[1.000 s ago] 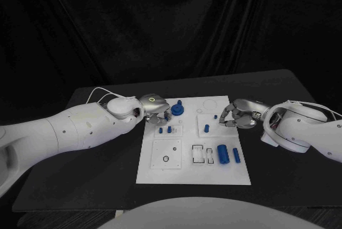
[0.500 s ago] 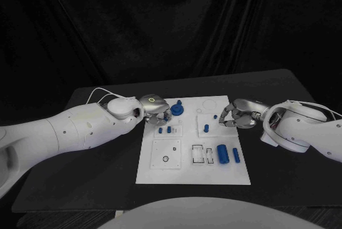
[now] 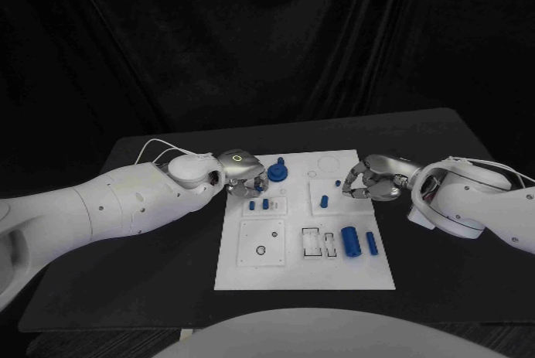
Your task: Assemble the parts on the task board
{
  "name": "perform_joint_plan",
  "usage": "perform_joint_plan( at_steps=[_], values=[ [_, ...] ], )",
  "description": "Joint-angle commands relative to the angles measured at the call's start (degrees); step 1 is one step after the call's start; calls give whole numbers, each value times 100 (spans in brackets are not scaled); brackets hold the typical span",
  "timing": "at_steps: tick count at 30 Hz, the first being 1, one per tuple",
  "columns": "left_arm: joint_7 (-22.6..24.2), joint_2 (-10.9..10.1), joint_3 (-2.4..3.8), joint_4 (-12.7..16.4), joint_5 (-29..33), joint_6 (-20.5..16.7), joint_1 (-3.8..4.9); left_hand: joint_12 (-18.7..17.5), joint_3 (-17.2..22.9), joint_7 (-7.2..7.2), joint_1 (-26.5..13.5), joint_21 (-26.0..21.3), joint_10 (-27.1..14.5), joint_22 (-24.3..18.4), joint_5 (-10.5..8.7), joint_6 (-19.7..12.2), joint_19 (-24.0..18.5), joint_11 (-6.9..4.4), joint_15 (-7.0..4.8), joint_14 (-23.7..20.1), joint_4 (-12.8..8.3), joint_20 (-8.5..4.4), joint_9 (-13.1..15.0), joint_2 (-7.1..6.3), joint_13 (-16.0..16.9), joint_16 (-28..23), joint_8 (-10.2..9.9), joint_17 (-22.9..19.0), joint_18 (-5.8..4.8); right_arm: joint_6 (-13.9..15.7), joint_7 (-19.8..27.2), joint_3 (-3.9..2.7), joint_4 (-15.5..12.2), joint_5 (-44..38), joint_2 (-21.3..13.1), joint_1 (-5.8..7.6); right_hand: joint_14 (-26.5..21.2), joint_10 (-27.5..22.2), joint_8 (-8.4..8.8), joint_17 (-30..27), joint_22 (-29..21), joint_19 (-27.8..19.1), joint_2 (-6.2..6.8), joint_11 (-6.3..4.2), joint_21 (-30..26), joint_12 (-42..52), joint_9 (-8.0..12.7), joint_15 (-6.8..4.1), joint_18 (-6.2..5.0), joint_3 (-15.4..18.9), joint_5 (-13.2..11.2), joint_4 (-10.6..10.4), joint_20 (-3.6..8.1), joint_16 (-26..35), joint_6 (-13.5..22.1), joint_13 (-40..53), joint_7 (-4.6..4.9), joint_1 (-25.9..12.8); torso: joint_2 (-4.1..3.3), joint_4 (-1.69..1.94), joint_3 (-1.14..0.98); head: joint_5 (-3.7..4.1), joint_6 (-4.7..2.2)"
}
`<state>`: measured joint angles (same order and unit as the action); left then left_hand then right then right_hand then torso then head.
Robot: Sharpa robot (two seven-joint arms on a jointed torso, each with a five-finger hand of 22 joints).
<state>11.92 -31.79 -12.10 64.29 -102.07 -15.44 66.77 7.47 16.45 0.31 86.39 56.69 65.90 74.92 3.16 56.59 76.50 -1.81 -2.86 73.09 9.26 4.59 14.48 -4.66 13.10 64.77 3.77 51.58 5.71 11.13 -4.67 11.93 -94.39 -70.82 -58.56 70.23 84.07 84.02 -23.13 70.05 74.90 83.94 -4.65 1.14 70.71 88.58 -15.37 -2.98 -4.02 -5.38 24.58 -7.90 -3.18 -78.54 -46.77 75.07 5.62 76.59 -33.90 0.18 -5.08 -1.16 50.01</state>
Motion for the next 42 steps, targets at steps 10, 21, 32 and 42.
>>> perform_joint_plan(
  at_steps=[10,21,32,42],
  values=[
    [118,38,-3,34,-21,13,-21,243,-13,12,106,-5,137,710,5,-41,-16,-21,-8,-17,-41,1,-6,13,248,-3,25,29,24,-2,-57,-4,-3,-2,-9,-18,241,405,9,-6,971,59,5,-35,-22,-35,-10,-33,-3,-24,25,14,37,20,-35,1153,-6,63,3,1,-1,10,-1],
    [120,3,-3,88,-21,-92,-21,391,-13,26,139,44,130,724,21,-29,16,-16,-10,9,-76,-2,-7,40,417,22,34,65,15,-28,-72,-4,7,-2,-6,-19,240,390,8,-13,968,56,5,-35,-32,-50,-11,-34,-4,-30,24,21,38,25,-38,1127,-6,66,3,0,-2,8,-1],
    [100,-46,-3,210,-21,-209,-20,426,-12,28,152,74,125,731,22,-18,33,-12,-12,23,-87,-3,-5,37,460,33,39,78,11,-74,-97,-4,22,-2,9,-25,239,381,8,-18,968,56,6,-35,-31,-59,-12,-34,-4,-31,23,22,38,28,-39,1110,-6,66,1,4,1,0,-1],
    [40,-78,-2,236,-21,-261,-19,404,8,44,166,104,-41,739,45,-26,62,22,-20,42,-93,-7,-11,33,502,29,32,77,8,-116,-128,-4,25,-2,10,-30,239,366,8,-21,966,54,6,-35,-39,-72,-12,-34,-6,-32,22,23,38,29,-40,1086,-6,66,5,1,-2,1,-1]
  ],
)
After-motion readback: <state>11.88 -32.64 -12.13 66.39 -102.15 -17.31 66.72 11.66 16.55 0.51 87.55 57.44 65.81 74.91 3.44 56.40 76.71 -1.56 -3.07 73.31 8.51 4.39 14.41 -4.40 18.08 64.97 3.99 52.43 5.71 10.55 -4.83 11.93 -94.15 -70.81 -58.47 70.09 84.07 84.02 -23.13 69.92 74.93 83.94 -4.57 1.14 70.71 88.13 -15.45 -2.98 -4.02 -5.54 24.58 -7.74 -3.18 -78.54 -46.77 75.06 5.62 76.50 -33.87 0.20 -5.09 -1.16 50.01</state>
